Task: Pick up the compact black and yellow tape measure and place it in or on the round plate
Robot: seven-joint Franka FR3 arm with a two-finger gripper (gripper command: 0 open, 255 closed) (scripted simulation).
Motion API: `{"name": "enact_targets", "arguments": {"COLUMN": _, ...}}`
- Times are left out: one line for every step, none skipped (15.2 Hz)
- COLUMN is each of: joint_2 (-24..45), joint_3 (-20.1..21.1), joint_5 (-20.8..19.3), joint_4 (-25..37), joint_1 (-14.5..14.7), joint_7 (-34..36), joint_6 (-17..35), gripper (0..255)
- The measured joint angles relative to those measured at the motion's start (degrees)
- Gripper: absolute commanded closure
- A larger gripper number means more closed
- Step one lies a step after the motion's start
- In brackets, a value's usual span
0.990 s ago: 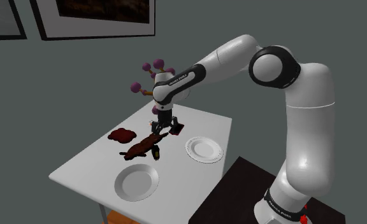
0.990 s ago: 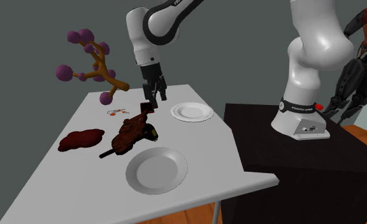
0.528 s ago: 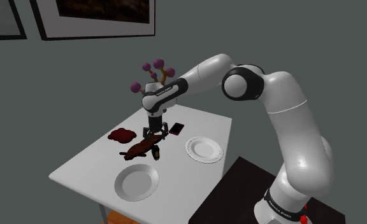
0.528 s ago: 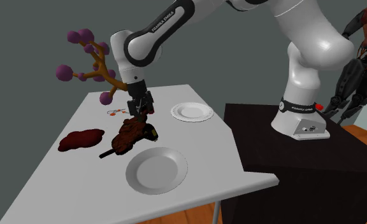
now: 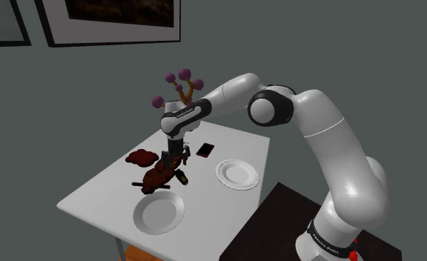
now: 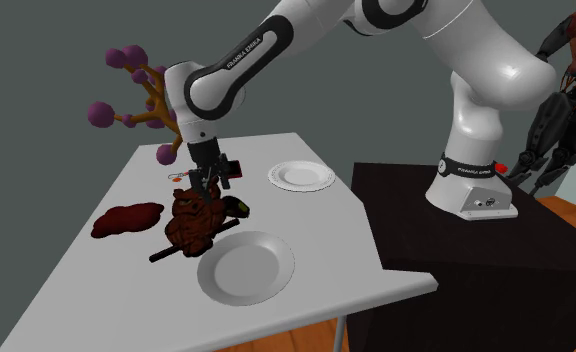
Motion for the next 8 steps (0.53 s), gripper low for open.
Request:
{"name": "enact_targets", "arguments": {"joint_2": 0.22, "joint_3": 0.01, "joint_5": 0.04, "joint_4": 0.27, "joint_1": -0.07, "joint_7": -0.19, "joint_6": 0.06, "gripper": 0}}
{"name": "enact_targets", "arguments": {"joint_2": -0.08, "joint_3": 0.00, "joint_5": 0.10, "joint_4": -0.43, "joint_1": 0.00, "joint_7": -0.17, "joint_6": 0.76, "gripper": 0}}
{"name": "enact_targets", "arguments": {"joint_2": 0.06, "joint_3": 0.00, "joint_5": 0.12, "joint_4": -0.25, "joint_1": 0.09, "joint_7": -0.14, "joint_6": 0.94, "gripper": 0}}
{"name": "enact_targets", "arguments": {"joint_2": -0.28, "joint_3": 0.06, "joint_5": 0.22, "joint_4": -0.97, "joint_1": 0.03, "joint_7": -0.39, "joint_6": 1.75, "gripper": 0}}
{"name": "enact_targets", "arguments": {"joint_2": -0.37, "joint_3": 0.02, "joint_5": 0.25, "joint_4": -1.20, "joint_1": 0.10, "joint_7": -0.26, "joint_6": 1.83, "gripper": 0}}
{"name": "enact_targets", "arguments": {"joint_2": -0.03, "joint_3": -0.05, "joint_5": 0.22, "joint_4": -0.58, "joint_1": 0.10, "joint_7": -0.37, "joint_6": 1.83, "gripper": 0}}
{"name": "enact_targets", "arguments": {"joint_2": 0.03, "joint_3": -0.11, "joint_5": 0.25, "joint_4": -0.62, "joint_1": 0.17, "joint_7": -0.20, "joint_6": 1.78, "gripper": 0}}
{"name": "enact_targets", "arguments": {"joint_2": 0.45, "joint_3": -0.12, "joint_5": 0.24, "joint_4": 0.08, "joint_1": 0.32, "joint_7": -0.04, "joint_6": 1.27, "gripper": 0}}
